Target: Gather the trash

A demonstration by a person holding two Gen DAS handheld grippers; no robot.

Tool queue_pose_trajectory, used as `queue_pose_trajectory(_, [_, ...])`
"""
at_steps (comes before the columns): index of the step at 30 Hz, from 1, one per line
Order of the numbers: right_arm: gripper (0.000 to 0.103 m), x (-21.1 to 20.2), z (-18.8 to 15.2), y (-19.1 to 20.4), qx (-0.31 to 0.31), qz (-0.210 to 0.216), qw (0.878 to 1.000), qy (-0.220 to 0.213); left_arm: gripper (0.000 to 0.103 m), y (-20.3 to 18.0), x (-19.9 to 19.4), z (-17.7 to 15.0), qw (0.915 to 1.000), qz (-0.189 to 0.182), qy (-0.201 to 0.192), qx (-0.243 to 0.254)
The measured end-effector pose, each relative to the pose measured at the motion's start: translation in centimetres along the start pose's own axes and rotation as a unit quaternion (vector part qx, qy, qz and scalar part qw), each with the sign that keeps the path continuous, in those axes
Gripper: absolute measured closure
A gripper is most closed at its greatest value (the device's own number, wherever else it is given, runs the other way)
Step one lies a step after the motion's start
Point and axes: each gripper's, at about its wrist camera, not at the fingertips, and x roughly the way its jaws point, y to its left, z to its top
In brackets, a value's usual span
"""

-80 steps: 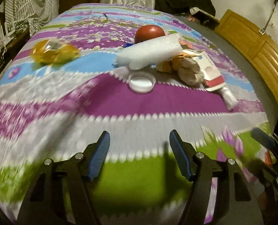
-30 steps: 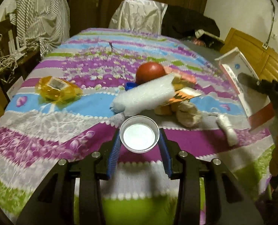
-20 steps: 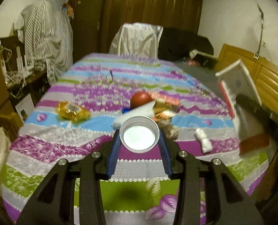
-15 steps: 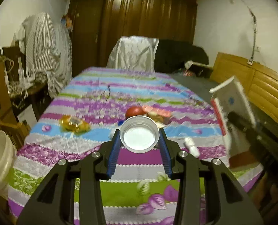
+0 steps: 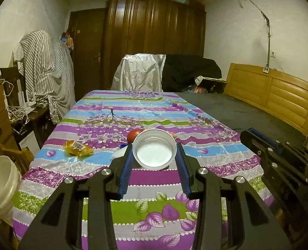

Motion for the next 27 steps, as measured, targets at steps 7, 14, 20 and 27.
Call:
queue_pose_trajectory(7, [0.094,3.7,-3.5,-5.2,0.004,-0.011,0.998,0.063,0.065,2.0,1.9,-1.4,0.9991,0.012,0.034,-0.021])
queue_pose_trajectory(14, [0.089,3.4,-9.2,-8.7,0.015,0.004,0.991,0.131,0.065,4.2,2.6,-1.9,0.9973,0.020,0.048,-0.053])
queue_pose_trajectory(20, [0.046,7.8,-9.8,-10.5,0.080,0.040,0.981,0.171,0.065,4.3,3.2,-2.2,0.9969,0.022,0.058,-0.048])
queue_pose_trajectory(27, [0.040,19.8,-9.5,-10.5,0.096,0.039,0.962,0.253,0.065,4.9,4.8,-2.9,0.9948,0.026,0.081,-0.056])
